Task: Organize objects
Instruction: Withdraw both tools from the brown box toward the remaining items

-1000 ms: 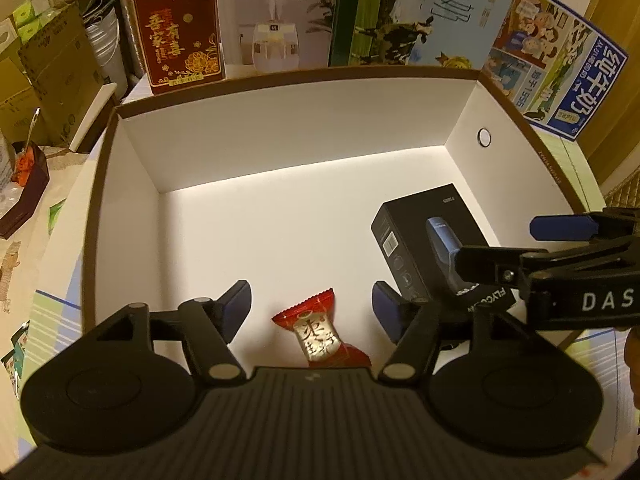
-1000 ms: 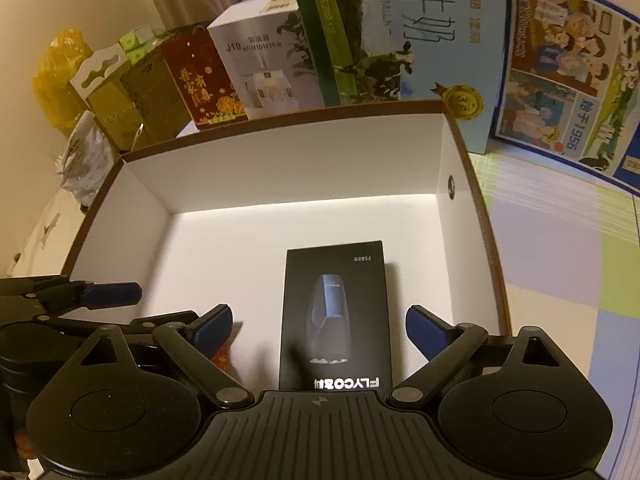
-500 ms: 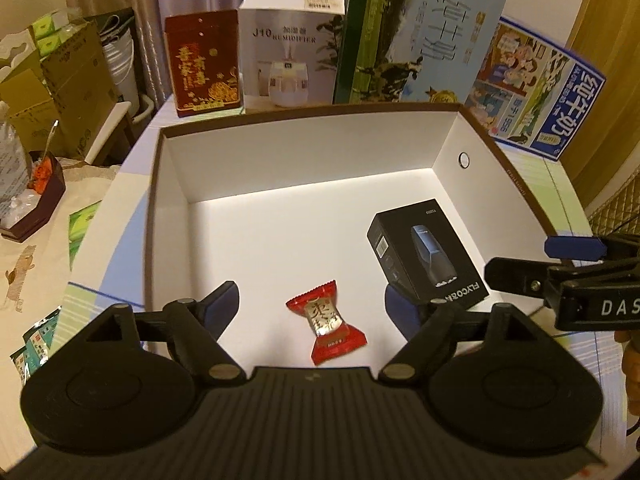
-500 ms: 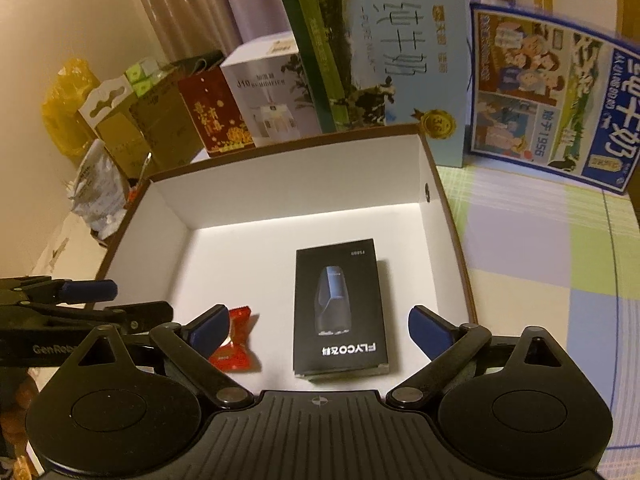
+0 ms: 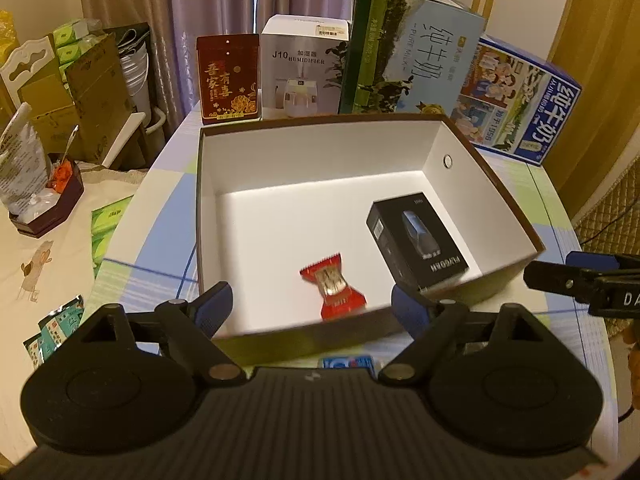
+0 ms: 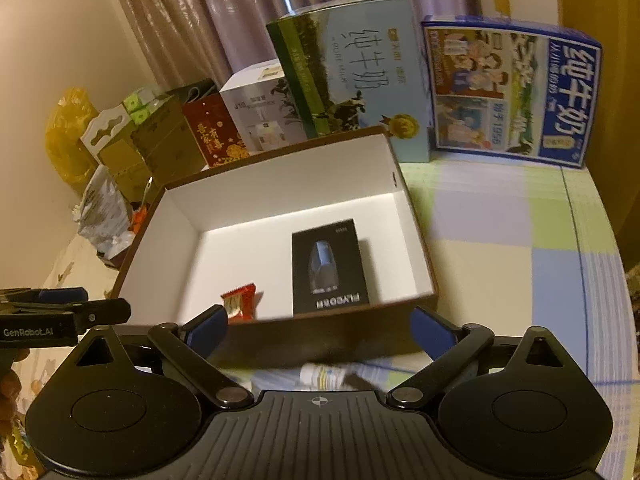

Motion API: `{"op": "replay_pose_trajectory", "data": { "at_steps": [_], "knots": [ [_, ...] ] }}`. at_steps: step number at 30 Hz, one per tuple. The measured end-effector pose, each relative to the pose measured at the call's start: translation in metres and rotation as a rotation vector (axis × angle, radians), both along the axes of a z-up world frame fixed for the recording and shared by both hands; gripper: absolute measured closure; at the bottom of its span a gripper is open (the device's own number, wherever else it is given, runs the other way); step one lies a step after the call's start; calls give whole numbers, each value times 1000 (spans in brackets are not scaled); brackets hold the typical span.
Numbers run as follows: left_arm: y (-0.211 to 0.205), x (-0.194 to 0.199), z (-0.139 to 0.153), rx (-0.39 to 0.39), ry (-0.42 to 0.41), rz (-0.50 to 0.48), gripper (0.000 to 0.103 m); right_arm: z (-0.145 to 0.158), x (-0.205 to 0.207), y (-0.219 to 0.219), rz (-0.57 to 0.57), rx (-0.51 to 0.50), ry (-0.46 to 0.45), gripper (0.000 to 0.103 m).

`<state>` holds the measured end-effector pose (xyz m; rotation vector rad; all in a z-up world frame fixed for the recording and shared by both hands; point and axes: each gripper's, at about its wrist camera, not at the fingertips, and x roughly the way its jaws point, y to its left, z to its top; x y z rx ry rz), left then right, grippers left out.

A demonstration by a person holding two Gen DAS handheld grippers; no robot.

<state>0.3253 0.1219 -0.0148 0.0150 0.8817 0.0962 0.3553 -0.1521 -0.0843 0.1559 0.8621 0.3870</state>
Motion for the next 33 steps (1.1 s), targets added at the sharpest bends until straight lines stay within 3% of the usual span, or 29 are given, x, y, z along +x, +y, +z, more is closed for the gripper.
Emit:
{"op": "replay_pose_trajectory", "data": {
  "at_steps": [15, 33],
  "knots": [
    [-3, -57, -13, 2, 55, 2, 19, -13, -55, -23, -47, -23, 49, 7],
    [-12, -77, -41, 1, 101, -4, 19, -56, -87, -16, -38, -6, 139, 7]
  ]
}}
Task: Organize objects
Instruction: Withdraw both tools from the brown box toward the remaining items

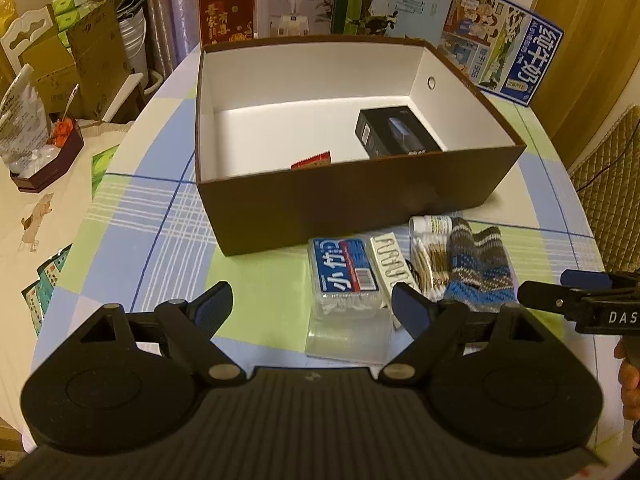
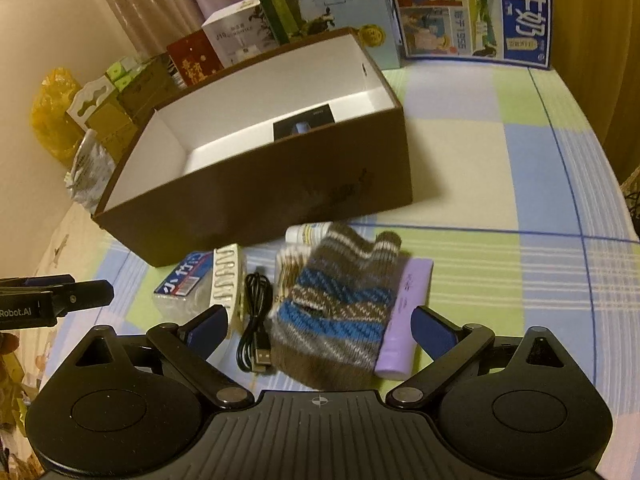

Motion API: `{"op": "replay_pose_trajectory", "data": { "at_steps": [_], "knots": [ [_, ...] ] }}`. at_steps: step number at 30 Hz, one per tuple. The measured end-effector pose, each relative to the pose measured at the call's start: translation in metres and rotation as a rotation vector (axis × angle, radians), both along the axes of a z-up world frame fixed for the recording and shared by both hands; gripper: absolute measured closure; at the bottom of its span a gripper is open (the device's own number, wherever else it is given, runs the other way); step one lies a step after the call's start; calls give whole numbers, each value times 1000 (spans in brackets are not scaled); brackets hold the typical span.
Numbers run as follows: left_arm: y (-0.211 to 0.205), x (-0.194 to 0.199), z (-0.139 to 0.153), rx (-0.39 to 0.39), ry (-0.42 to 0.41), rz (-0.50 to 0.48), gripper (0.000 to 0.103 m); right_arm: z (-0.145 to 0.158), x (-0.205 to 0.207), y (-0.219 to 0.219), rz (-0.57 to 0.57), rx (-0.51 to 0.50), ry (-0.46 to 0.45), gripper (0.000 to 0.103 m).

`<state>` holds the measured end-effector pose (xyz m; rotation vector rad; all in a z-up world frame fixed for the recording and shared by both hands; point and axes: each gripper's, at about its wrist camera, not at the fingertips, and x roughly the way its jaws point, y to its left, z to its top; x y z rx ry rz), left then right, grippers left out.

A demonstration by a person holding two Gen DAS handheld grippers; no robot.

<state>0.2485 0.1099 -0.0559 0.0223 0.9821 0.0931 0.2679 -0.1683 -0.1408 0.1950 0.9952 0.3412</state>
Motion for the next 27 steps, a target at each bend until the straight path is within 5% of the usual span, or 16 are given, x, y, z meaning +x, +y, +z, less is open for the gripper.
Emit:
{"op": "replay_pose_trajectory", "data": {
  "at_steps": [27],
  "knots": [
    [-2, 15, -26, -5, 44, -25, 19, -34, 20, -1, -61, 38, -11, 11]
  ]
}}
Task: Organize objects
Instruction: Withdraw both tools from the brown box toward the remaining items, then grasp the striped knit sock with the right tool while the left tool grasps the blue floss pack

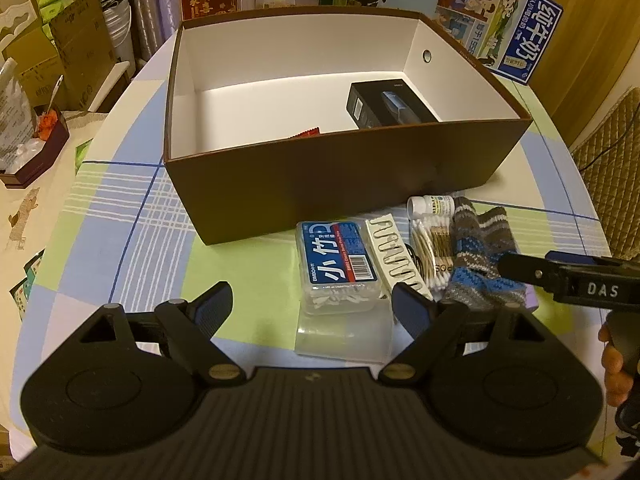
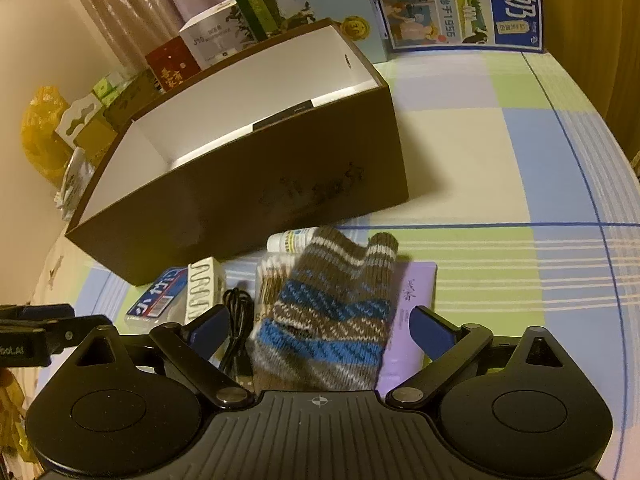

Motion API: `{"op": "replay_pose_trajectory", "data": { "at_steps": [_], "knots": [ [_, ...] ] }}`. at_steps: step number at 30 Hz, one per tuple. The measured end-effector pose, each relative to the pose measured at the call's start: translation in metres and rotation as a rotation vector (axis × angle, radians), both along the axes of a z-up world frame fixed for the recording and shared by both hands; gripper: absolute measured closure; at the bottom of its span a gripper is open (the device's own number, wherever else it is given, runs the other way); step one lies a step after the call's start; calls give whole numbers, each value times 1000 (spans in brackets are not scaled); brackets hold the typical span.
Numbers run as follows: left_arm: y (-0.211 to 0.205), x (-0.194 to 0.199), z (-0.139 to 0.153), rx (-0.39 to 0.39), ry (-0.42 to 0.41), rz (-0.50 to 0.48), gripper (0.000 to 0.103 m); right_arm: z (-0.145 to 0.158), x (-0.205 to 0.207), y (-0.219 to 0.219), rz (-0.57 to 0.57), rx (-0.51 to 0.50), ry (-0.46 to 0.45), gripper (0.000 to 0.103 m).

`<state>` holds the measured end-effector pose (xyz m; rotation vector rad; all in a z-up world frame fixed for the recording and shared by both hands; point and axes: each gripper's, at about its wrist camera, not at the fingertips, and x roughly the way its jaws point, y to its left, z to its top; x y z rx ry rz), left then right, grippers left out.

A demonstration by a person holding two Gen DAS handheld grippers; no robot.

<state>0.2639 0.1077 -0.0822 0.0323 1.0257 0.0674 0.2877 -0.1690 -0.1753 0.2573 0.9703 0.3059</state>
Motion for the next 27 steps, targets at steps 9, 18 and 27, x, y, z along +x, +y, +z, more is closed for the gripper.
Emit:
{"op": "replay_pose_trajectory", "data": {
  "at_steps": [9, 18, 27],
  "knots": [
    [-1, 10, -12, 14, 9, -14, 19, -23, 21, 7, -27, -17, 4, 22],
    [-4, 20, -22, 21, 20, -31, 19, -31, 31, 19, -8, -92, -7, 55],
    [-10, 30, -32, 28, 30, -65, 19, -25, 29, 7, -44, -56, -19, 84]
  ]
}}
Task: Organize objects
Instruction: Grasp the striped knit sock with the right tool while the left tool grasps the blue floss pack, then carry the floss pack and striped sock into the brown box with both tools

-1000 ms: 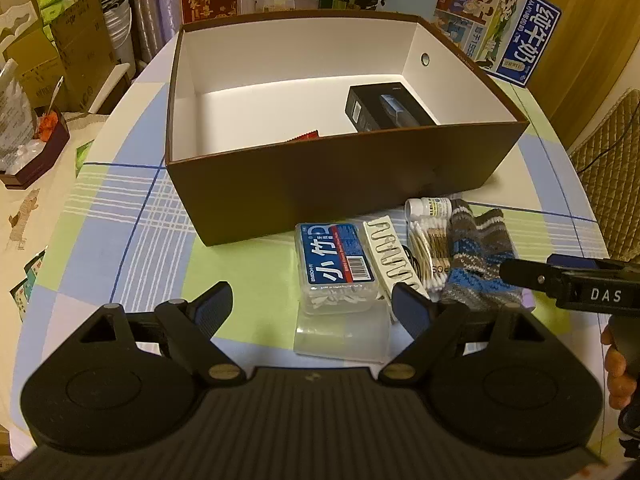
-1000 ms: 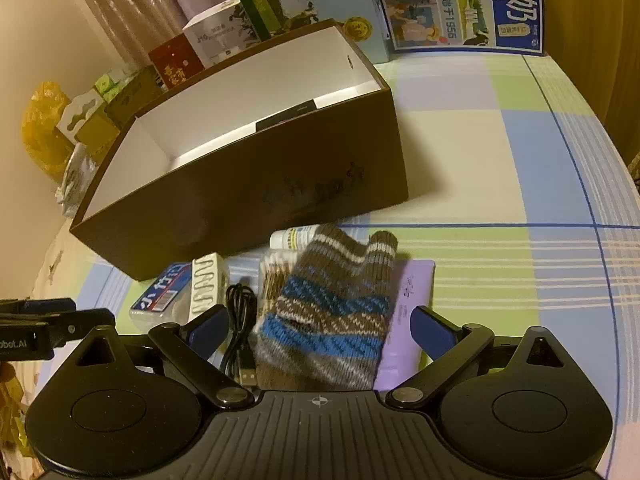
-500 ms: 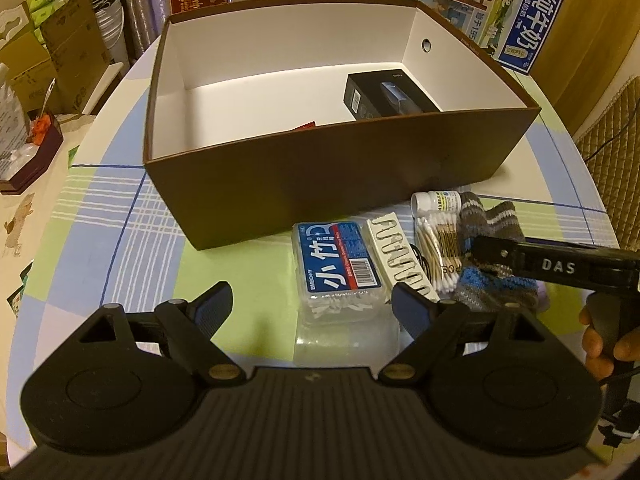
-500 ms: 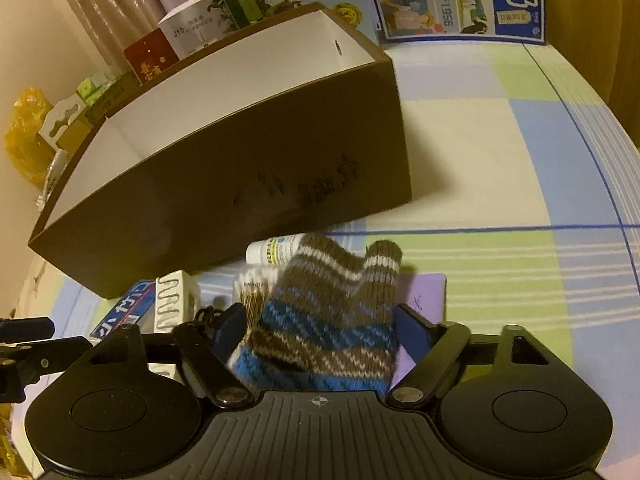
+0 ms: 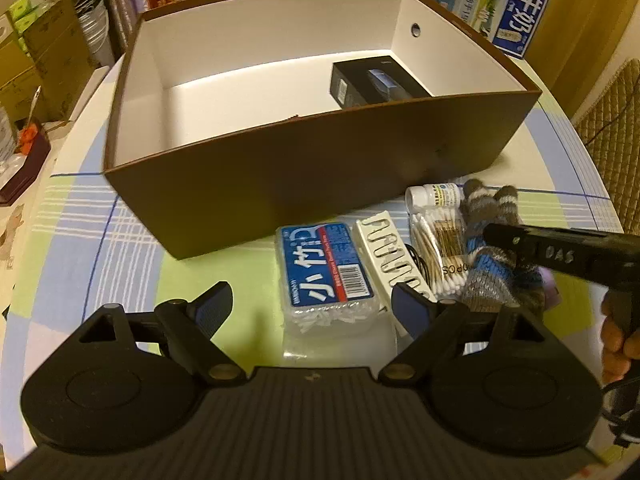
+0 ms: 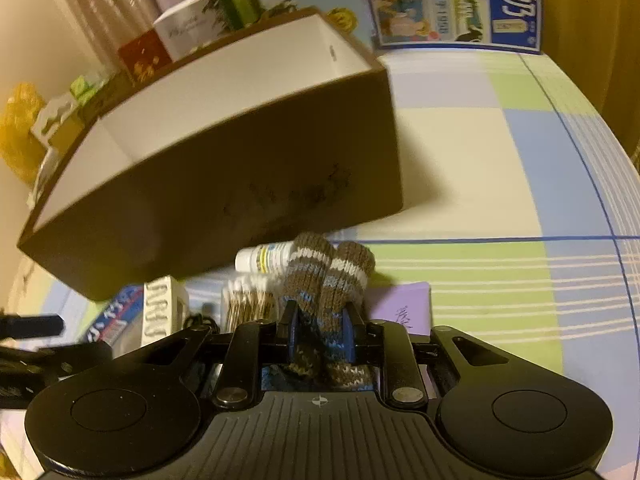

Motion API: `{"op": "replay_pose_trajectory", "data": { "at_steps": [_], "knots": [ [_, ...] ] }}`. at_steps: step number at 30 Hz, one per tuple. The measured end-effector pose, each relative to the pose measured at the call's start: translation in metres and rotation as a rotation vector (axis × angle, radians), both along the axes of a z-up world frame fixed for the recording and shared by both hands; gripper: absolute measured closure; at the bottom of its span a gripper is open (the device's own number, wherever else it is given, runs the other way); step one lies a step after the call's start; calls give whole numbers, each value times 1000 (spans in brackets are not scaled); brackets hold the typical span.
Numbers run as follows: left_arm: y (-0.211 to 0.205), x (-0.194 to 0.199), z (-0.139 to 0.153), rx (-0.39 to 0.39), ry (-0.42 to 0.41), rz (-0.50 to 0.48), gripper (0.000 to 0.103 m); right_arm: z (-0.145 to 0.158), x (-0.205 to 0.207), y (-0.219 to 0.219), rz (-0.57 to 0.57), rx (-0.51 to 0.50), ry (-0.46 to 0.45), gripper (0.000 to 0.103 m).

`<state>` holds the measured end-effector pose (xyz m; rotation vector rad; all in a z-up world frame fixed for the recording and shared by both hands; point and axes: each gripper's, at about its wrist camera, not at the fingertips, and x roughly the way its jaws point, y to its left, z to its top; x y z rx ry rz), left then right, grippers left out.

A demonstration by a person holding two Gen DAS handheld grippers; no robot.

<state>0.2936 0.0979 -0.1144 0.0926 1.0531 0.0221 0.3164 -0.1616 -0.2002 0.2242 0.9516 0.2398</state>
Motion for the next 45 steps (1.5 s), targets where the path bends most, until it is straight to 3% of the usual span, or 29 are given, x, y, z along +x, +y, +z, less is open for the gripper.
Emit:
{"op": "replay_pose_trajectory", "data": {
  "at_steps": [5, 20, 27, 35, 45],
  "knots": [
    [-3, 9, -10, 9, 22, -18, 21, 13, -2, -13, -37, 28, -18, 84],
    [-7, 42, -42, 43, 91, -37, 48, 23, -4, -36, -101, 53, -10, 84],
    [-4, 40, -44, 46, 77, -31, 50, 25, -6, -39, -97, 64, -12, 84],
    [4, 22, -24, 12, 41, -10, 50, 38, -11, -40, -75, 86, -38, 84],
    [7, -4, 27, -24, -62, -11, 50, 69, -18, -26, 1, 129, -108, 84]
  ]
}}
